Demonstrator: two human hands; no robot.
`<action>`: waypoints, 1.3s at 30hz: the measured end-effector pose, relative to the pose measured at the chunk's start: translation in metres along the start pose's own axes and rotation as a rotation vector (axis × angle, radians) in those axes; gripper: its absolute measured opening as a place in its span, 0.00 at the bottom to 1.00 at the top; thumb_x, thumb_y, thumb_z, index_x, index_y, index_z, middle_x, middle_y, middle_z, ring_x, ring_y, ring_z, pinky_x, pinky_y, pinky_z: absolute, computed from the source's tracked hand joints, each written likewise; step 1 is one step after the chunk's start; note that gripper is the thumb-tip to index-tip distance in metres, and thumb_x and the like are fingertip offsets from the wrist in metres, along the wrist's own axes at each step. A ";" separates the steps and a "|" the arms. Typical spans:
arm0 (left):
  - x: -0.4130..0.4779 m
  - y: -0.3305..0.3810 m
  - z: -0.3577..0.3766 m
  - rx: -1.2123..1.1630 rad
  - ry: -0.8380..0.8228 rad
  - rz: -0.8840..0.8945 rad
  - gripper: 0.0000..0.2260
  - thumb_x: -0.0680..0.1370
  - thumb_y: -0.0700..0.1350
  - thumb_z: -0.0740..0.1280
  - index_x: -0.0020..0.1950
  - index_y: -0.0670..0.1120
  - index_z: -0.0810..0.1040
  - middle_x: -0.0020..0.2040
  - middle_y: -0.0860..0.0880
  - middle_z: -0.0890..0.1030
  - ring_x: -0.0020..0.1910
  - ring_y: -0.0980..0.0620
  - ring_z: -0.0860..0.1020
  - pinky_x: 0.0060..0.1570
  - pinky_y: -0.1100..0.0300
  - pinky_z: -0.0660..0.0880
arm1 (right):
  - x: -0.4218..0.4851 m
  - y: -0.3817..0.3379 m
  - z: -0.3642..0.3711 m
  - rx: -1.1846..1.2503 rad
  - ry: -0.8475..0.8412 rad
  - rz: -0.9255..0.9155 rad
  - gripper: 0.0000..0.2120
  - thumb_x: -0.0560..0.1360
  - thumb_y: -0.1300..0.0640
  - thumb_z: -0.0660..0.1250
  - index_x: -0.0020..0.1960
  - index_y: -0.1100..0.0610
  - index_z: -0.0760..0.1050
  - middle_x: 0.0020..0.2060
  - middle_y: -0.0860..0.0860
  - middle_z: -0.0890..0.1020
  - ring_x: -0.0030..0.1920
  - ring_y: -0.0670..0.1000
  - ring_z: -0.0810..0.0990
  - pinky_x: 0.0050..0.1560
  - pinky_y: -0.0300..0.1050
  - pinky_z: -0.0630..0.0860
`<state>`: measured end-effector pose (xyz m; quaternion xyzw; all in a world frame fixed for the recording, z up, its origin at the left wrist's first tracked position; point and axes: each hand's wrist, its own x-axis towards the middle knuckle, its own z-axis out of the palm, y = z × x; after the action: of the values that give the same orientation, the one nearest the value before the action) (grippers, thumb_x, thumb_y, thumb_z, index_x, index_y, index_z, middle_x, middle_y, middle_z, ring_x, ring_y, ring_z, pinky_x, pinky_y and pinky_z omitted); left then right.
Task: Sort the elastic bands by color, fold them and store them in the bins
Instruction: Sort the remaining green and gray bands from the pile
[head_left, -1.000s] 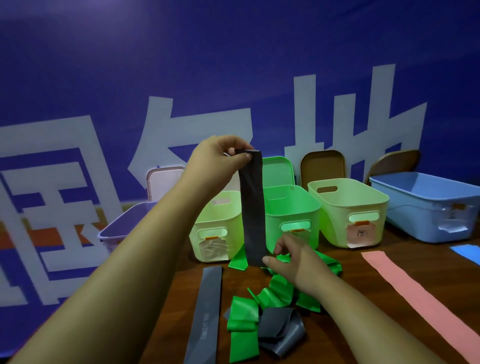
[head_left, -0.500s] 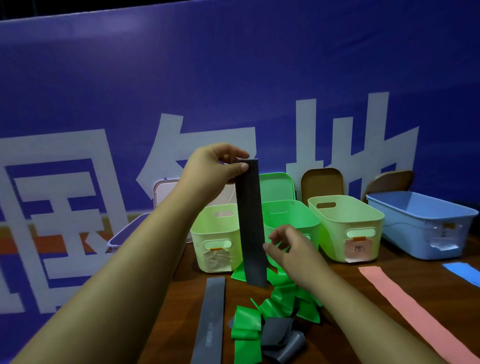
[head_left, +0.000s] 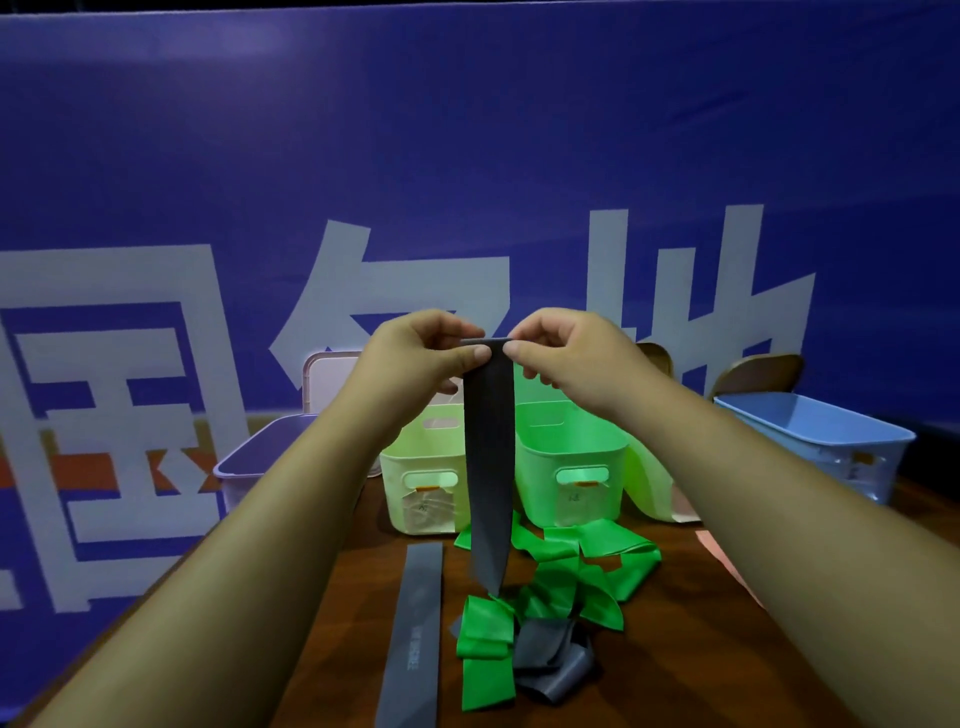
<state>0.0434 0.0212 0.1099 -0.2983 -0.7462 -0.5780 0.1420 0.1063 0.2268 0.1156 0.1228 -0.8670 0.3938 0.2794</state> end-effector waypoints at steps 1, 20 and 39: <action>-0.003 -0.002 -0.001 -0.027 0.005 -0.008 0.09 0.78 0.44 0.76 0.58 0.49 0.84 0.45 0.51 0.88 0.46 0.51 0.87 0.46 0.54 0.85 | 0.001 -0.003 0.000 -0.009 -0.007 -0.004 0.03 0.82 0.48 0.71 0.52 0.46 0.83 0.40 0.46 0.87 0.42 0.50 0.84 0.47 0.50 0.83; -0.109 -0.090 0.004 -0.004 -0.251 -0.292 0.06 0.83 0.43 0.71 0.59 0.47 0.84 0.53 0.45 0.87 0.49 0.51 0.84 0.48 0.60 0.81 | 0.012 -0.026 0.022 0.366 0.191 0.069 0.07 0.84 0.55 0.67 0.56 0.56 0.82 0.39 0.51 0.83 0.35 0.48 0.79 0.40 0.45 0.81; -0.231 -0.097 -0.022 -0.058 -0.154 -0.663 0.22 0.75 0.40 0.79 0.64 0.43 0.72 0.50 0.40 0.84 0.30 0.52 0.82 0.28 0.61 0.77 | -0.003 0.061 0.169 0.042 -0.017 0.476 0.10 0.75 0.59 0.66 0.36 0.55 0.82 0.39 0.57 0.87 0.37 0.59 0.83 0.37 0.50 0.80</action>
<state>0.1620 -0.0796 -0.0875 -0.0861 -0.7944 -0.5894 -0.1191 0.0167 0.1397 -0.0139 -0.0758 -0.8654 0.4656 0.1689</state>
